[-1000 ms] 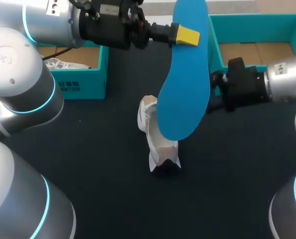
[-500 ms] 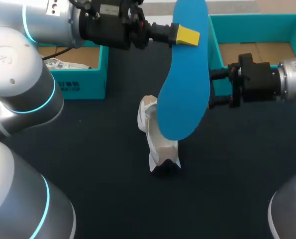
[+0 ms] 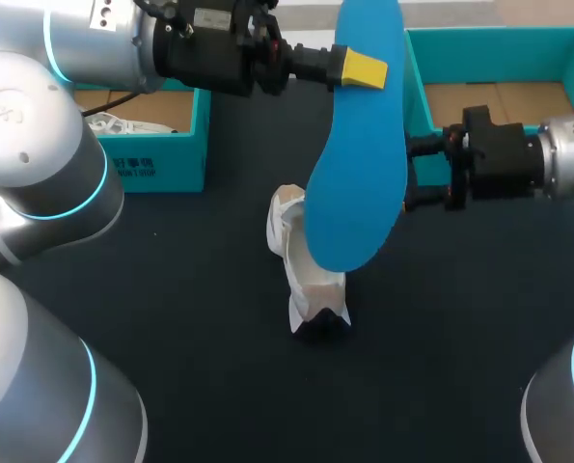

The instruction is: Take the shoe out of the shoebox, open the shoe tongue, remove and reinsert the insole, then place the shoe into the shoebox

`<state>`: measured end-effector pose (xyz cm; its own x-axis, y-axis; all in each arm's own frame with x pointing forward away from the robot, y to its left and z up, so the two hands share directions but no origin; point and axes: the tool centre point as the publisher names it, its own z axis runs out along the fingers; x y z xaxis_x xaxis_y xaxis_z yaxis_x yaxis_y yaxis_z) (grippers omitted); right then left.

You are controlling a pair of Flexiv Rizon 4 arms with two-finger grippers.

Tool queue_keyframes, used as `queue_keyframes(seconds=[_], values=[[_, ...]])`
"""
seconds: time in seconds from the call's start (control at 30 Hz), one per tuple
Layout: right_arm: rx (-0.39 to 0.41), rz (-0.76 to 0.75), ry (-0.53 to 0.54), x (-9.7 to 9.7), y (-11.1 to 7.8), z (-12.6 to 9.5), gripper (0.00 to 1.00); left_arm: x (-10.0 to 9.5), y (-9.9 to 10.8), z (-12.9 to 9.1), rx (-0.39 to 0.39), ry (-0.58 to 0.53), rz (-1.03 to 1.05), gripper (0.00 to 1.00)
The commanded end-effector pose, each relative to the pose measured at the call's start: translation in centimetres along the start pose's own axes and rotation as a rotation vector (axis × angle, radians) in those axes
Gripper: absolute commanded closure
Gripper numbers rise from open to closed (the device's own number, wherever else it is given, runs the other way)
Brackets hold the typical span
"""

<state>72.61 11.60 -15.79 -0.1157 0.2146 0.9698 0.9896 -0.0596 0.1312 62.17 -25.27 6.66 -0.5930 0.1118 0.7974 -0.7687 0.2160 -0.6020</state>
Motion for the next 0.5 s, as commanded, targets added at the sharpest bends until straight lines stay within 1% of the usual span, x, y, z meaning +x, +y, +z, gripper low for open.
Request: queue_keyframes(seconds=[0.03, 0.23, 0.27, 0.37, 0.4, 0.43, 0.5], values=[[0.000, 0.001, -0.002, 0.0, 0.1, 0.2, 0.00, 0.1, 0.5, -0.3, -0.023, 0.011, 0.067, 1.00], [0.000, 0.001, -0.002, 0.0, 0.1, 0.2, 0.00, -1.0, 1.8, -1.6, -0.105, -0.034, 0.416, 1.00], [0.000, 0.001, -0.002, 0.0, 0.1, 0.2, 0.00, -1.2, 1.9, -1.7, -0.082, -0.031, 0.450, 1.00], [0.000, 0.001, -0.002, 0.0, 0.1, 0.2, 0.00, -2.0, 1.9, -2.2, -0.094, -0.037, 0.643, 1.00], [0.000, 0.001, -0.002, 0.0, 0.1, 0.2, 0.00, -2.3, 2.0, -2.3, -0.111, -0.040, 0.680, 1.00], [0.000, 0.001, -0.002, 0.0, 0.1, 0.2, 0.00, -2.6, 1.9, -2.4, -0.092, -0.068, 0.717, 1.00], [0.000, 0.001, -0.002, 0.0, 0.1, 0.2, 0.00, -3.1, 1.9, -2.6, -0.123, -0.080, 0.850, 1.00]])
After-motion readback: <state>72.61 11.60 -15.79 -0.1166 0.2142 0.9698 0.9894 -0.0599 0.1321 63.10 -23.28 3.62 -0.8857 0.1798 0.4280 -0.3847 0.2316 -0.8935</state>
